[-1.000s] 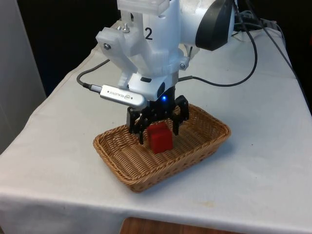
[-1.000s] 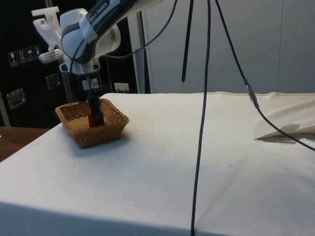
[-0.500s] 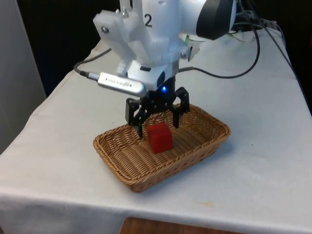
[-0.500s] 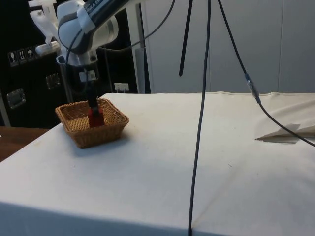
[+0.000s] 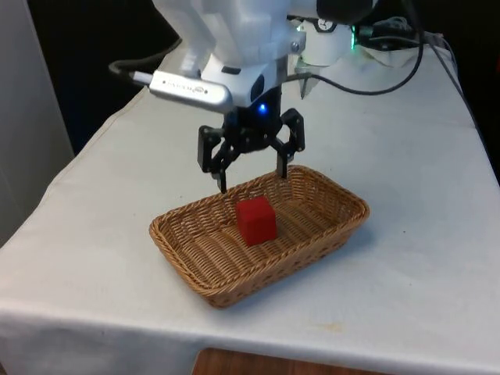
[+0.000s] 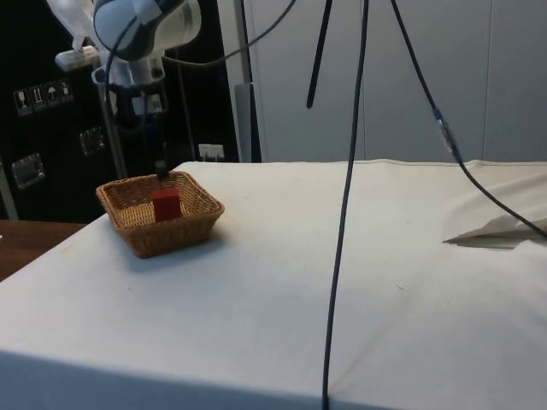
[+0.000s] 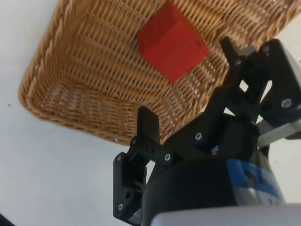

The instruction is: Pick up the cube and place it into the basket.

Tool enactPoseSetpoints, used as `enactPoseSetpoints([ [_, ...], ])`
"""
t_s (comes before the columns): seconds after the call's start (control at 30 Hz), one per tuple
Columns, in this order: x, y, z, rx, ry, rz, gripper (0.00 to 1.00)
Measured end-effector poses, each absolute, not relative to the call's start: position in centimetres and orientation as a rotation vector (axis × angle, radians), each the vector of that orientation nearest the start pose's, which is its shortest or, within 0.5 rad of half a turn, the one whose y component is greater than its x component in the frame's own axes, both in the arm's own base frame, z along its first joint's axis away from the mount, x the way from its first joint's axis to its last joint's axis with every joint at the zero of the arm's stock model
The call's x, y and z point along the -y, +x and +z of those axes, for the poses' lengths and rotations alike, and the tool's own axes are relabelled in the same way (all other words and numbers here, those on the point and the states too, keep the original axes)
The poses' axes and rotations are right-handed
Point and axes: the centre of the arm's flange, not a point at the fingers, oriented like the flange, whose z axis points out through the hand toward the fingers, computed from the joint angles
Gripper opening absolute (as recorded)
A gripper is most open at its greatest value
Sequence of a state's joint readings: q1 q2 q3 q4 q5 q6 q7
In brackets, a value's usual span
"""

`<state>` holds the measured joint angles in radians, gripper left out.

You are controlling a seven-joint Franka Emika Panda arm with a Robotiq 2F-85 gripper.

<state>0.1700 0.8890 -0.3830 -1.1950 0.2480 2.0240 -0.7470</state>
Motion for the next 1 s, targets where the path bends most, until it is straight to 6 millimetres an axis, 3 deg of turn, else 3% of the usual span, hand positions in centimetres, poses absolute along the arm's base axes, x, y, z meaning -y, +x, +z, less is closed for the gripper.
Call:
enactPoseSetpoints([
  [0.37, 6.6, 75.0, 29.5, 0.853, -3.074, 0.067, 1.0],
  [1.0, 6.8, 74.0, 31.7, 0.719, -3.085, 0.077, 1.0],
])
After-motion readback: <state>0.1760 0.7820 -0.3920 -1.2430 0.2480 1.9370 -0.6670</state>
